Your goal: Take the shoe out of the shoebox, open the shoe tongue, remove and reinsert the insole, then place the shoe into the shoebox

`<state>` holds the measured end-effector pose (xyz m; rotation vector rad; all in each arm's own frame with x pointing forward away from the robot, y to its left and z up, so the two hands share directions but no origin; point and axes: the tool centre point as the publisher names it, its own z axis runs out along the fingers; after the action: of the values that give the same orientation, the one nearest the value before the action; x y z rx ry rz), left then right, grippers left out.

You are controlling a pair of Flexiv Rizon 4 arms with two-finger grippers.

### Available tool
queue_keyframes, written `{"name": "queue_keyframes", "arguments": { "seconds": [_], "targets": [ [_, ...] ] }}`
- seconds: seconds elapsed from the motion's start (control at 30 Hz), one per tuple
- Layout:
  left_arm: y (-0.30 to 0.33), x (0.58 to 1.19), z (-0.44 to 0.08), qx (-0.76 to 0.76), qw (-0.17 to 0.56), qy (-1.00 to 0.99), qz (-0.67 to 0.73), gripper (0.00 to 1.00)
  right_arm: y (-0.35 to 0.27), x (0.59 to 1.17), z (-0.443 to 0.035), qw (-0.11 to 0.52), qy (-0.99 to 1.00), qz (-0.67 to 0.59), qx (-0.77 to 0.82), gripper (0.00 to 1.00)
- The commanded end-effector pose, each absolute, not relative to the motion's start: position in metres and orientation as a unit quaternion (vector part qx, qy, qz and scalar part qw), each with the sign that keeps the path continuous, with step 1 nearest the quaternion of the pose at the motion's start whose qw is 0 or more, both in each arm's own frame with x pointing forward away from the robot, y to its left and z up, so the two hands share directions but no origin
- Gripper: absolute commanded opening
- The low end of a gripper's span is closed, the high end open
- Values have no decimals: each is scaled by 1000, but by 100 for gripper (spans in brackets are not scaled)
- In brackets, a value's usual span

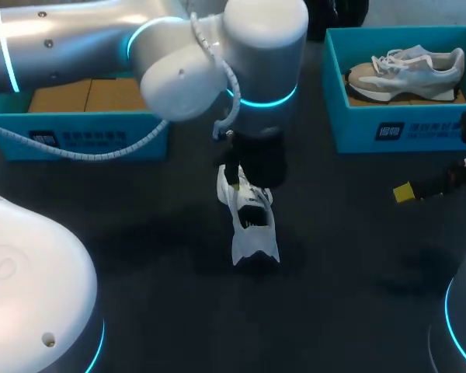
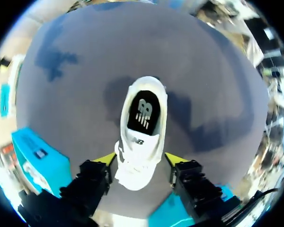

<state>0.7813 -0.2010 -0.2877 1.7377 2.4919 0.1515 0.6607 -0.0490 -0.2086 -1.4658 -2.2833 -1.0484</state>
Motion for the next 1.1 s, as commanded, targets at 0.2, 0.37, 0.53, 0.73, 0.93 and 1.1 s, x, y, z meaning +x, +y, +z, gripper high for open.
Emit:
{"name": "queue_keyframes", "arguments": {
  "seconds": [0.2,0.37,0.53,0.73,0.93,1.1],
  "targets": [
    [-196,765,-277,411,46,909,55,70,-48,660,-209,115,-780,-357,-501,100],
    [-191,766,-274,388,46,920,40,100,-48,660,-209,115,-780,-357,-501,100],
    [-191,766,-274,388,46,920,40,100,-48,660,-209,115,-780,-357,-501,100],
    [-191,766,-274,388,46,920,40,100,-48,660,-209,115,-780,-357,-501,100],
    [-192,765,-272,357,49,932,42,100,-48,660,-209,115,-780,-357,-501,100],
    [-189,764,-266,227,60,972,24,100,-48,660,-209,115,-780,-357,-501,100]
  ]
}}
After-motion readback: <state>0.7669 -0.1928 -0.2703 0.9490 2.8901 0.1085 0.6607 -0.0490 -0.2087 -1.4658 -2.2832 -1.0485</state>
